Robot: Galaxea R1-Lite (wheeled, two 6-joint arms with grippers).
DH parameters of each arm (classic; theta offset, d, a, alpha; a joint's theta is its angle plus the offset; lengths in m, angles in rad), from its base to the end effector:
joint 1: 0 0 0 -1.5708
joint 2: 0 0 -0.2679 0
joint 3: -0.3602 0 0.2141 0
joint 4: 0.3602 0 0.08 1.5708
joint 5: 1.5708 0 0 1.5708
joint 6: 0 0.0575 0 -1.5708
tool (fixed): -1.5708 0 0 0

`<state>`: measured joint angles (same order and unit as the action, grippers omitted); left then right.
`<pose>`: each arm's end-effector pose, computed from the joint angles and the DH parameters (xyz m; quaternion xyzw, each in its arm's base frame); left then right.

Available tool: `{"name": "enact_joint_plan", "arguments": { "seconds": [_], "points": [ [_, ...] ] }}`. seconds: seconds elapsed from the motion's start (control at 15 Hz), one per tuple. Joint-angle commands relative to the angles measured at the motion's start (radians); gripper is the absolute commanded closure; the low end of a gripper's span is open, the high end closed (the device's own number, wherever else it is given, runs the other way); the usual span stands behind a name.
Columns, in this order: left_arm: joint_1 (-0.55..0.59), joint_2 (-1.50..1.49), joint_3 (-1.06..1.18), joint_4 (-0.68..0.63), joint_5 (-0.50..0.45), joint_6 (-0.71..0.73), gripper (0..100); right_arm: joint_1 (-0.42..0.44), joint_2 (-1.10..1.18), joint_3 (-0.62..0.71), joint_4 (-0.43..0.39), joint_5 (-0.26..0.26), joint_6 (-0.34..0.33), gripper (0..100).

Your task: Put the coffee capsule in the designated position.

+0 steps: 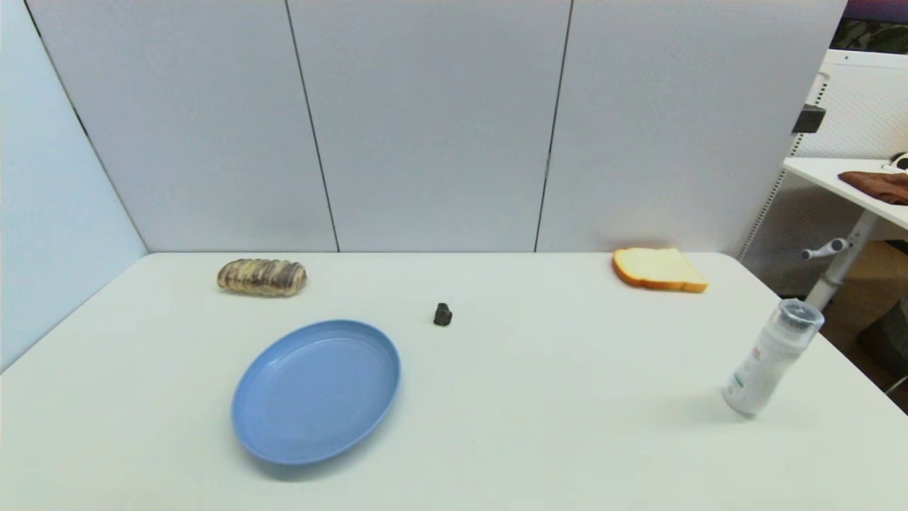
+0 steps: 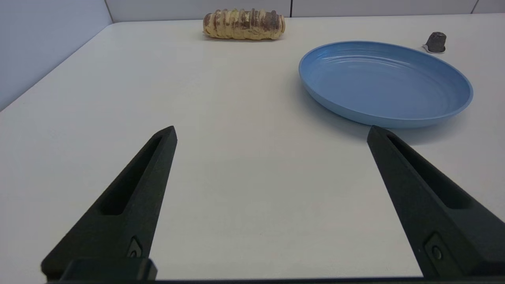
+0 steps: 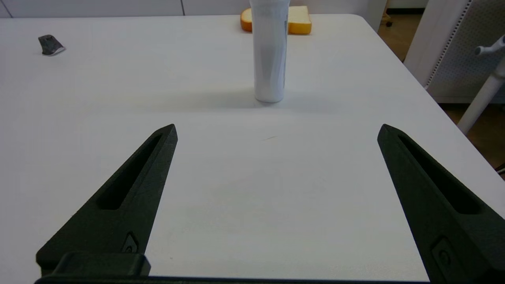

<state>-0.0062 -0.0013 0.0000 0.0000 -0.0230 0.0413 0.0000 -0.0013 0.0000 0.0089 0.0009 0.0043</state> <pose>0.0698 -0.0018 0.0756 0.0207 -0.0010 -0.0146 0.9997 0.0699 0.0001 0.0743 0.0022 0.0038 0.0004 1.0000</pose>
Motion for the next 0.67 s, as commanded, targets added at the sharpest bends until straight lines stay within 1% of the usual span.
{"name": "enact_joint_plan", "arguments": {
  "seconds": [0.07, 0.2, 0.27, 0.33, 0.4, 0.47, 0.6, 0.67],
  "points": [
    [0.000, 0.001, 0.000, 0.000, 0.000, 0.000, 0, 0.000, 0.001, 0.000, 0.000, 0.001, 0.000, 0],
    [0.000, 0.001, 0.000, 0.000, 0.000, 0.000, 0, 0.000, 0.001, 0.000, 0.000, 0.001, 0.000, 0],
    [0.000, 0.001, 0.000, -0.003, 0.005, -0.018, 0, 0.000, 0.001, 0.000, 0.000, 0.001, 0.000, 0],
    [0.000, 0.001, 0.000, -0.006, 0.028, -0.084, 0, 0.000, 0.001, 0.000, 0.000, 0.001, 0.000, 0],
    [0.000, 0.003, 0.000, -0.006, 0.026, -0.072, 0, 0.000, 0.001, 0.000, 0.000, 0.001, 0.000, 0],
    [0.000, 0.073, -0.009, -0.011, 0.031, -0.070, 0, 0.000, 0.001, 0.000, 0.000, 0.001, 0.000, 0],
    [-0.006, 0.359, -0.195, -0.025, 0.026, -0.067, 0, 0.000, 0.001, 0.000, 0.000, 0.001, 0.000, 0],
    [-0.031, 0.488, -0.304, -0.026, 0.025, -0.067, 0, 0.000, 0.001, 0.000, 0.000, 0.001, 0.000, 0]
  ]
}}
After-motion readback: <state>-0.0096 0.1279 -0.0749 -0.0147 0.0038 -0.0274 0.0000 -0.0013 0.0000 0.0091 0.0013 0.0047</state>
